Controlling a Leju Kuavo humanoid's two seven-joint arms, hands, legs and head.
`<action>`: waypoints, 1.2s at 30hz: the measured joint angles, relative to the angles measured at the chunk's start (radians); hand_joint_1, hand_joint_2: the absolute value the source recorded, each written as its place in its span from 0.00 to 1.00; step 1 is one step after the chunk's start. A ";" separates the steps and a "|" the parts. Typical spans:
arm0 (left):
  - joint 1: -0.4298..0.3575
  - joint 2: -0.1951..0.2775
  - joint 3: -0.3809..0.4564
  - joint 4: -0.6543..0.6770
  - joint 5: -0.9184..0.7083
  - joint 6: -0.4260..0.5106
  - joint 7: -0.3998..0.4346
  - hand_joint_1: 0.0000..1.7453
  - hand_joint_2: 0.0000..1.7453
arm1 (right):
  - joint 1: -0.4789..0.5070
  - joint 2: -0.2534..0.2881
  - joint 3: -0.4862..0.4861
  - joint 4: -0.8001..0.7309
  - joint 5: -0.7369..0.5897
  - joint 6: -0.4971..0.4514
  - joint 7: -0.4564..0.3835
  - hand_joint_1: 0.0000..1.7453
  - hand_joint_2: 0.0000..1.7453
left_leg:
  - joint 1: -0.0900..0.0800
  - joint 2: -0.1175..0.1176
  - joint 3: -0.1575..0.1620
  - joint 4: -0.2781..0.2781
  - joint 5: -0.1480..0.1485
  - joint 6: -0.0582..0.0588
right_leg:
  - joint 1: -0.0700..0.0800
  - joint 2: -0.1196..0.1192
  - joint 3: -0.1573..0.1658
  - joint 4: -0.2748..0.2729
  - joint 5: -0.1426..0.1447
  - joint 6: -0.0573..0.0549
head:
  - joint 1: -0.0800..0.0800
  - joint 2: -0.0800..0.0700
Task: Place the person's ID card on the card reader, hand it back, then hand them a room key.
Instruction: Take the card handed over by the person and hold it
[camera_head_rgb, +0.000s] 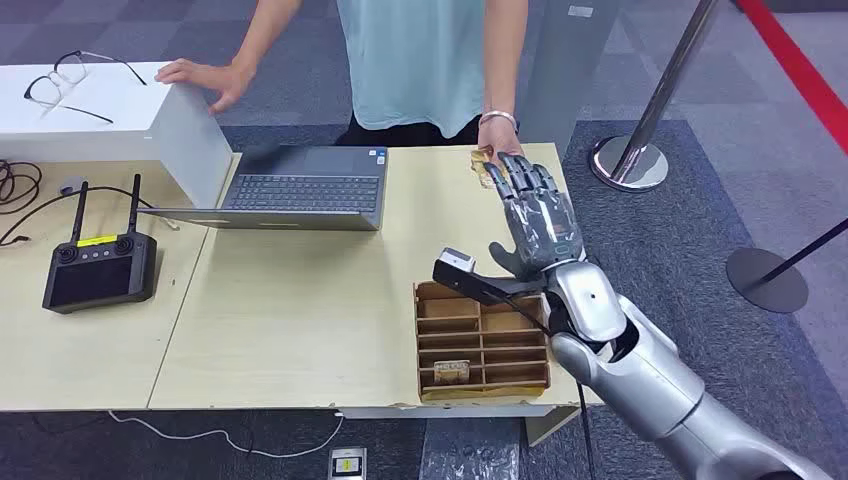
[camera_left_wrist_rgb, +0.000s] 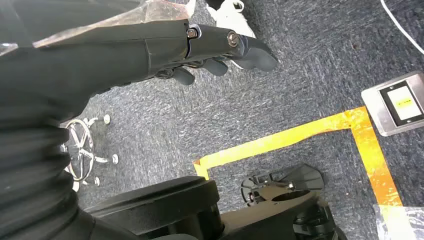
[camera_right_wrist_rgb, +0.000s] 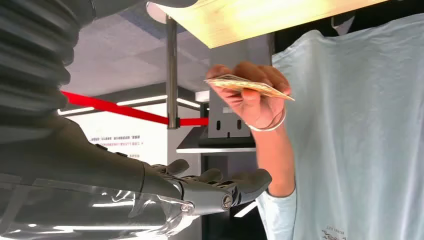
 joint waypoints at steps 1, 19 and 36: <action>0.000 0.000 0.000 0.000 0.002 0.000 0.001 0.00 1.00 | 0.007 0.000 0.001 -0.008 -0.003 0.003 0.001 0.04 1.00 | 0.000 0.000 0.000 0.000 0.000 0.000 | 0.000 0.000 0.000 0.000 0.000 0.000 | 0.000 0.000; 0.002 0.001 0.002 0.002 0.004 -0.002 -0.004 0.00 1.00 | 0.131 -0.025 0.001 -0.173 0.054 0.046 0.029 0.07 1.00 | 0.000 0.000 0.000 0.000 0.000 0.000 | 0.000 0.000 0.000 0.000 0.000 0.000 | 0.000 0.000; 0.001 0.003 0.002 0.003 -0.006 -0.017 0.013 0.00 1.00 | 0.129 -0.023 -0.006 -0.173 0.084 0.041 0.028 0.17 1.00 | 0.000 0.000 0.000 0.000 0.000 0.000 | 0.000 0.000 0.001 0.000 0.000 0.000 | 0.000 0.000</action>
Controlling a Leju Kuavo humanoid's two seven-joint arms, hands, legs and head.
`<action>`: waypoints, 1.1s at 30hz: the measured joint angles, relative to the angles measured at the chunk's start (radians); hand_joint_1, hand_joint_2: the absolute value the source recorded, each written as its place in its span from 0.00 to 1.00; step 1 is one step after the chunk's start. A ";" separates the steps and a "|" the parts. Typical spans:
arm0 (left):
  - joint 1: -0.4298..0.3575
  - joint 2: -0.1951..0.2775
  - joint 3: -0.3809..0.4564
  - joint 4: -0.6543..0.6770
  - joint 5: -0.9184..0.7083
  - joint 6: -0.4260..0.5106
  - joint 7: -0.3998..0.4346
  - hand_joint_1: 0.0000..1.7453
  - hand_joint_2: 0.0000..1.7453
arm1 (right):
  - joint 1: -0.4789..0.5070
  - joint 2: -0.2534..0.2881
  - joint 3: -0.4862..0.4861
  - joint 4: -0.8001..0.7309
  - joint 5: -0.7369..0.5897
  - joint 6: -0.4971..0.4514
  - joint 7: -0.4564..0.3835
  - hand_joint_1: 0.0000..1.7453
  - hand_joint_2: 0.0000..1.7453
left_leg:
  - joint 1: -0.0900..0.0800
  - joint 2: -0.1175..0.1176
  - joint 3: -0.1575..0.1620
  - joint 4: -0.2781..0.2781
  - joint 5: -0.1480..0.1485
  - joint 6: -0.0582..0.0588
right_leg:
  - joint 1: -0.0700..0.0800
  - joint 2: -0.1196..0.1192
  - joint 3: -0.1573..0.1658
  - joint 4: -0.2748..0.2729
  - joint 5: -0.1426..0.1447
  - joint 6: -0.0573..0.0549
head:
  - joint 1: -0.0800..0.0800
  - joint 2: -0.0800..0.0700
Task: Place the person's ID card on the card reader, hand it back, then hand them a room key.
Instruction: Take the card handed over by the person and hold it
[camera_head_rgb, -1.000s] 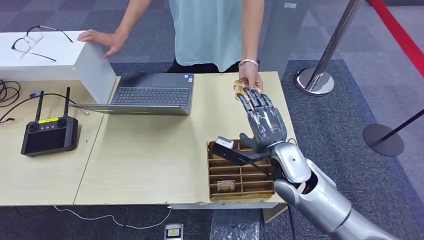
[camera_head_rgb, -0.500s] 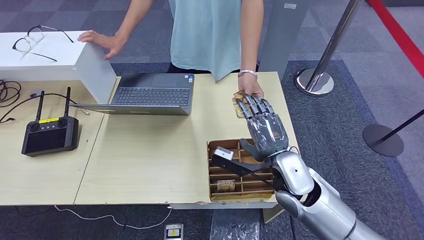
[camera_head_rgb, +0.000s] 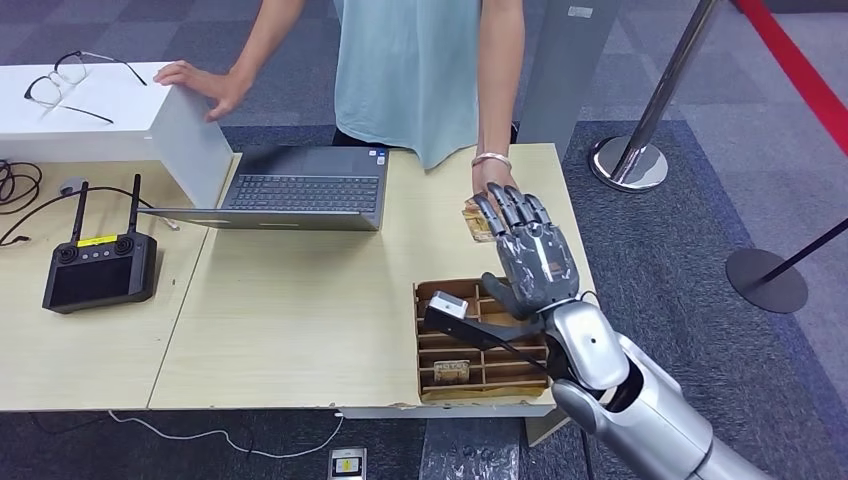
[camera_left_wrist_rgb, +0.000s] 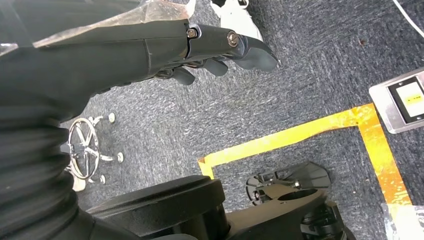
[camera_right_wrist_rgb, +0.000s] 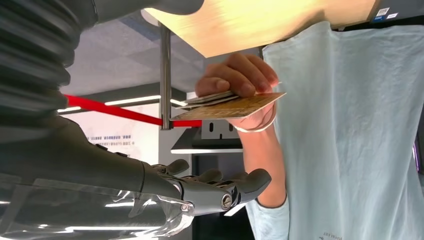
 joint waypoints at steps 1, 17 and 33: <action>0.000 0.000 0.000 0.000 -0.001 0.000 -0.001 0.00 1.00 | -0.001 0.000 -0.001 0.000 0.002 0.000 0.000 0.19 1.00 | 0.000 0.000 0.000 0.000 0.000 0.000 | 0.000 0.000 0.000 0.000 0.000 0.000 | 0.000 0.000; 0.000 0.001 0.000 0.000 -0.004 0.001 -0.005 0.00 1.00 | -0.007 0.000 -0.019 0.006 0.020 -0.030 0.005 1.00 1.00 | 0.000 0.000 0.000 0.000 0.000 0.000 | 0.000 0.000 0.000 0.000 0.000 0.000 | 0.000 0.000; 0.000 0.001 0.000 0.000 0.000 0.002 -0.005 0.00 1.00 | -0.004 0.000 -0.031 0.019 0.015 -0.065 0.002 1.00 1.00 | 0.000 0.000 0.000 0.000 0.000 0.000 | 0.000 0.000 0.000 0.000 0.000 0.000 | 0.000 0.000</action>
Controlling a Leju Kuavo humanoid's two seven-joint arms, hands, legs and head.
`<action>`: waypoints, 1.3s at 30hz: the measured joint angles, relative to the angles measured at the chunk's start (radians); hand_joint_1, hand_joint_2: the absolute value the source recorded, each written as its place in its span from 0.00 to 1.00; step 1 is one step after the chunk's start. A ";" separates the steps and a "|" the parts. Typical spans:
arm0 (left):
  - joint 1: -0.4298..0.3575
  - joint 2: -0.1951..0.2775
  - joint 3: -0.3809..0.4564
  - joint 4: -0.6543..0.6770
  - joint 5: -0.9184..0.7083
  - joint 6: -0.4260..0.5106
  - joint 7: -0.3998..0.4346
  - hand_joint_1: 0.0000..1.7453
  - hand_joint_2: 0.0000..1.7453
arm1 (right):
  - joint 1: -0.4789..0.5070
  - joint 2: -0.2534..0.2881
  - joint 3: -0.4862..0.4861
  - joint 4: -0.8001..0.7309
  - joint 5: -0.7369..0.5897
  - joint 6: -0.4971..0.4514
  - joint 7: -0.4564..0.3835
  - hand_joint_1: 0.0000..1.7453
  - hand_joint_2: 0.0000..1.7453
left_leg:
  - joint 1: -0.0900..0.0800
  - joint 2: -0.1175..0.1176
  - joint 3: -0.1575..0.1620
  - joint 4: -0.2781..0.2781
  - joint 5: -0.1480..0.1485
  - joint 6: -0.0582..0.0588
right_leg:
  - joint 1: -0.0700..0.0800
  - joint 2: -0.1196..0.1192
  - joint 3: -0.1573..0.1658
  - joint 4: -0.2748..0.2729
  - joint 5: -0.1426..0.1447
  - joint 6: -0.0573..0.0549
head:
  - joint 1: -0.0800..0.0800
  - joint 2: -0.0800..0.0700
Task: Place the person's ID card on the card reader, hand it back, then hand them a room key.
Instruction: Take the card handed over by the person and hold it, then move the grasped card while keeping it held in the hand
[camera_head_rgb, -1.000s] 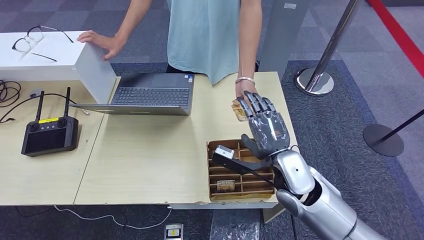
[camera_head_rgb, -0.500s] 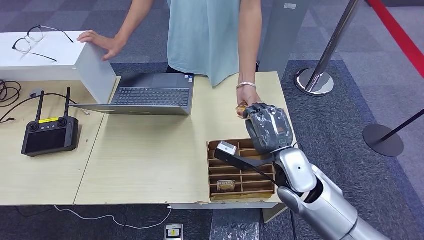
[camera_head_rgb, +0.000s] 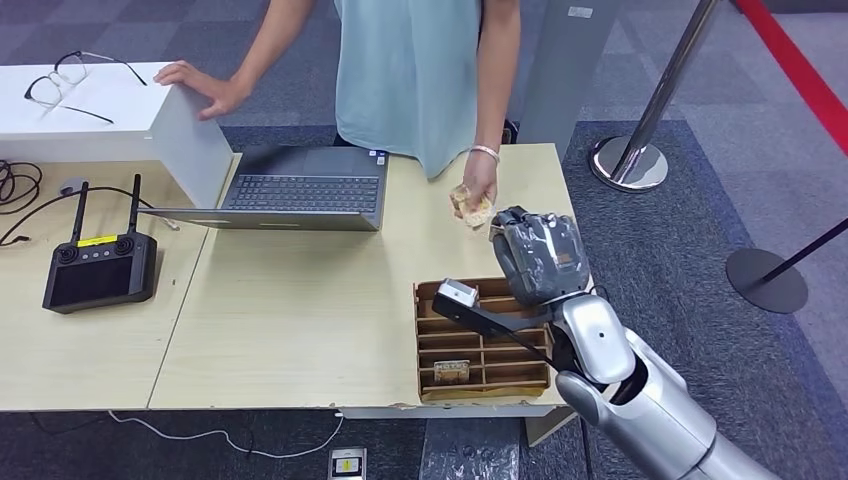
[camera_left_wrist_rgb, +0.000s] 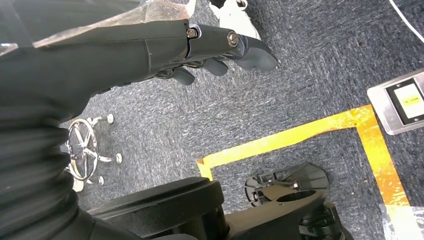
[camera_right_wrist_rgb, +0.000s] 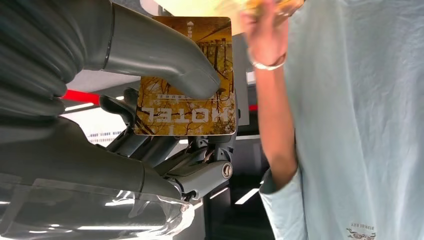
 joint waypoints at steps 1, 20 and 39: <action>0.000 0.000 0.000 0.000 0.000 0.000 0.000 0.00 1.00 | 0.002 0.000 -0.002 0.001 -0.001 -0.007 0.001 1.00 1.00 | 0.000 0.000 0.000 0.000 0.000 0.000 | 0.000 0.000 0.000 0.000 0.000 0.000 | 0.000 0.000; 0.001 0.000 0.000 0.000 0.002 0.013 -0.002 0.00 1.00 | 0.189 -0.069 -0.151 0.021 0.098 -0.031 0.104 1.00 1.00 | 0.000 0.000 0.000 0.000 0.000 0.000 | 0.000 0.000 0.000 0.000 0.000 0.000 | 0.000 0.000; 0.000 0.001 0.000 0.000 0.003 0.013 0.009 0.00 1.00 | 0.298 -0.080 -0.226 0.101 0.101 -0.068 0.114 1.00 1.00 | 0.000 0.000 0.000 0.000 0.000 0.000 | 0.000 0.000 0.000 0.000 0.000 0.000 | 0.000 0.000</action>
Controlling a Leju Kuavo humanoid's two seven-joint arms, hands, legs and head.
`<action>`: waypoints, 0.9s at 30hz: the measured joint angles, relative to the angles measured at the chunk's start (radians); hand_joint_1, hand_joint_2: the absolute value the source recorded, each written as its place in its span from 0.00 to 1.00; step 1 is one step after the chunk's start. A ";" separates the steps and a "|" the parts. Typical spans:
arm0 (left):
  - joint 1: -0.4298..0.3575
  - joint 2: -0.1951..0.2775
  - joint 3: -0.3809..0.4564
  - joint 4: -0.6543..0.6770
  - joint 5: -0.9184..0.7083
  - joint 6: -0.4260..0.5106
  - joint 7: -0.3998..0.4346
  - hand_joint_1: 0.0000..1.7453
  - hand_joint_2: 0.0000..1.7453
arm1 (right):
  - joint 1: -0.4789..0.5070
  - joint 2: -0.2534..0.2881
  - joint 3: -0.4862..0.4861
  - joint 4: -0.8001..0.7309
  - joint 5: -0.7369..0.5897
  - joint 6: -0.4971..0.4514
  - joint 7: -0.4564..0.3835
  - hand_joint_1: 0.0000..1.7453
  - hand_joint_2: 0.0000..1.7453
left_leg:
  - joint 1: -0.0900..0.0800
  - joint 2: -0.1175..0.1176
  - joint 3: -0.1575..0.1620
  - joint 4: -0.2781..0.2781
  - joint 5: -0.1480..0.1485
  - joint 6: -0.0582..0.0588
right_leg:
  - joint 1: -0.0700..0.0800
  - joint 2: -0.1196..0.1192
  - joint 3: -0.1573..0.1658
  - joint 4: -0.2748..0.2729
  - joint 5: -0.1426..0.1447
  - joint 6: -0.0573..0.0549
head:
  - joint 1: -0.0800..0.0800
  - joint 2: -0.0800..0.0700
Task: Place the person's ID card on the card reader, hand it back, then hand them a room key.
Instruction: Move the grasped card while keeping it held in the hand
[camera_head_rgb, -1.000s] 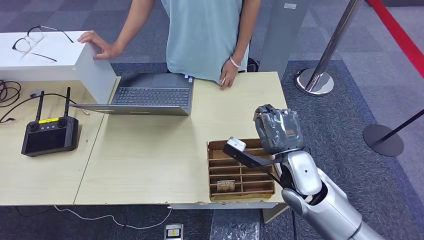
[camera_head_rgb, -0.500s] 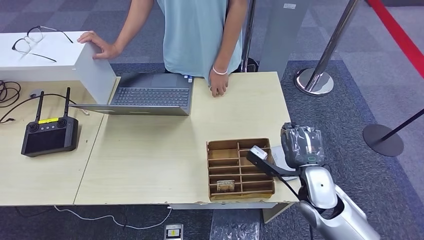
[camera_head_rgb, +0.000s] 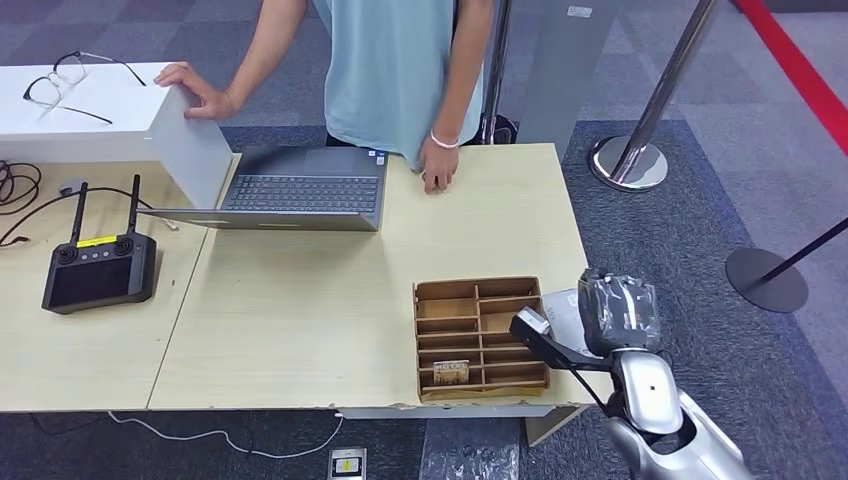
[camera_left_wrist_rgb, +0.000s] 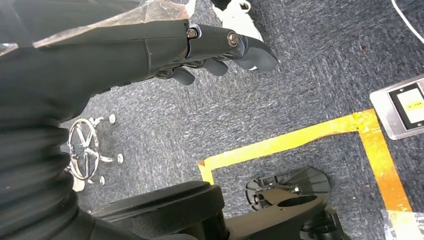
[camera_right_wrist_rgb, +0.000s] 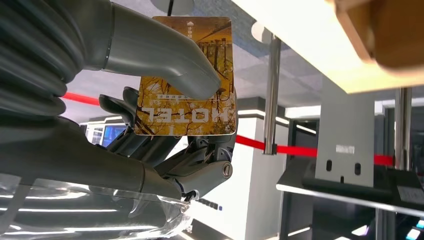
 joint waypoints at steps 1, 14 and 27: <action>0.000 0.000 0.000 0.000 0.000 0.000 0.001 0.00 1.00 | 0.005 0.001 -0.001 0.006 -0.003 -0.005 0.000 1.00 1.00 | 0.000 0.000 0.000 0.000 0.000 0.000 | 0.000 0.000 0.000 0.000 0.000 0.000 | 0.000 0.000; 0.000 0.002 0.000 0.000 0.000 0.000 0.010 0.00 1.00 | 0.043 0.025 -0.007 0.099 -0.049 -0.050 -0.018 1.00 1.00 | 0.000 0.000 0.000 0.000 0.000 0.000 | 0.000 0.000 0.000 0.000 0.000 0.000 | 0.000 0.000; -0.001 0.004 0.000 0.000 0.000 0.000 0.010 0.00 1.00 | 0.043 0.048 -0.008 0.140 -0.066 -0.077 -0.031 1.00 1.00 | 0.000 0.000 0.003 0.000 0.000 0.000 | 0.000 0.000 0.003 0.000 0.000 0.000 | 0.000 0.000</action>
